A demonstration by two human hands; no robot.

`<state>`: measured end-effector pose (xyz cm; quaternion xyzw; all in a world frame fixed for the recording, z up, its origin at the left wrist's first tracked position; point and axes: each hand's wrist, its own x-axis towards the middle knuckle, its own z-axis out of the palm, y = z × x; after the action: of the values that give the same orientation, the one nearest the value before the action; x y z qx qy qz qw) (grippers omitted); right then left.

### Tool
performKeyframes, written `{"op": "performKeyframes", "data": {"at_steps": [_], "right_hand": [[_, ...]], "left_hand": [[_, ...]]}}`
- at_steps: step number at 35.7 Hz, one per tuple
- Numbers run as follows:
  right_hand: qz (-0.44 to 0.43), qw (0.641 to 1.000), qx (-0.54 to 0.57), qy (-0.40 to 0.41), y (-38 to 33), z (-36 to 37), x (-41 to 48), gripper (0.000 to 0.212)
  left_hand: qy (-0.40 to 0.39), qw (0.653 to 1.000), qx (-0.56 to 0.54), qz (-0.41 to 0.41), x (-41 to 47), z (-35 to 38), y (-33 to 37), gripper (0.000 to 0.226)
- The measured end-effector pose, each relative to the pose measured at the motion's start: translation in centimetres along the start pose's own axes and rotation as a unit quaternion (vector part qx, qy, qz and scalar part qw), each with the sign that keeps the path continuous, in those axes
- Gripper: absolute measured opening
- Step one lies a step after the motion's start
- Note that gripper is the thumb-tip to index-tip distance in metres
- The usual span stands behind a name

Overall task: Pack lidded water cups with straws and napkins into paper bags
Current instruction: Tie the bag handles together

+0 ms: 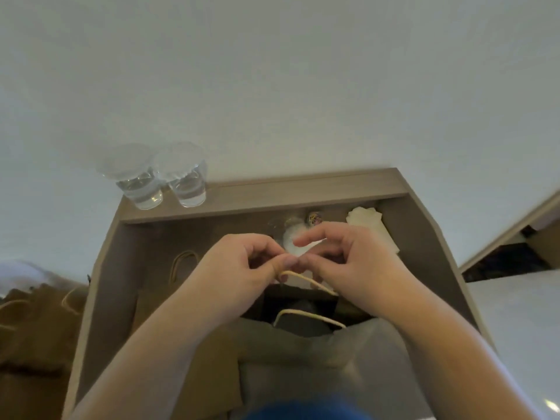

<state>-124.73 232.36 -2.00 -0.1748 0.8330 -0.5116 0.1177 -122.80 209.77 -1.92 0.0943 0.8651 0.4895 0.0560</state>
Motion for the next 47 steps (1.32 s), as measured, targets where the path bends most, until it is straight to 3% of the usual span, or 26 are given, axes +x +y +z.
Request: {"op": "performKeyframes", "data": {"at_steps": [2,7,14,18,22,25,31,39,44,47], "right_hand": [[0.001,1.000,0.001,0.014,0.1,0.3,-0.3,0.017],[-0.023,0.989,-0.121,0.081,-0.4,0.6,-1.1,0.015],[-0.028,0.991,-0.113,0.060,-1.2,0.7,-1.3,0.018],[0.006,0.994,-0.082,0.076,-0.7,-0.1,-1.5,0.017],[0.055,0.994,-0.070,0.060,-0.3,-0.5,-1.6,0.015],[0.055,0.993,-0.098,0.038,-0.4,-0.6,-1.7,0.022],[0.055,0.987,-0.148,0.006,-1.2,-0.3,-1.9,0.025],[0.062,0.988,-0.141,-0.012,-1.7,-0.2,-3.1,0.011],[0.055,0.986,-0.158,-0.014,-1.9,-0.1,-3.8,0.006],[0.044,0.983,-0.178,0.005,-1.9,0.2,-4.2,0.004]], "left_hand": [[-0.008,1.000,0.013,0.013,0.0,-0.1,0.0,0.010],[-0.004,0.998,0.051,0.042,0.1,0.0,0.6,0.011],[-0.010,0.998,0.056,0.038,-0.1,0.1,1.4,0.024],[-0.054,0.998,-0.008,-0.012,-2.3,-1.5,1.6,0.043],[-0.171,0.973,0.153,0.009,-4.6,-2.9,1.1,0.069],[-0.165,0.950,0.265,0.026,-4.7,-1.6,1.3,0.086],[-0.044,0.952,0.295,0.068,-3.3,1.8,1.4,0.054],[-0.002,0.955,0.293,0.049,-3.2,2.6,1.1,0.051],[0.024,0.956,0.289,0.054,-3.3,2.9,1.1,0.021],[0.032,0.955,0.289,0.056,-3.2,3.1,1.2,0.017]]}}
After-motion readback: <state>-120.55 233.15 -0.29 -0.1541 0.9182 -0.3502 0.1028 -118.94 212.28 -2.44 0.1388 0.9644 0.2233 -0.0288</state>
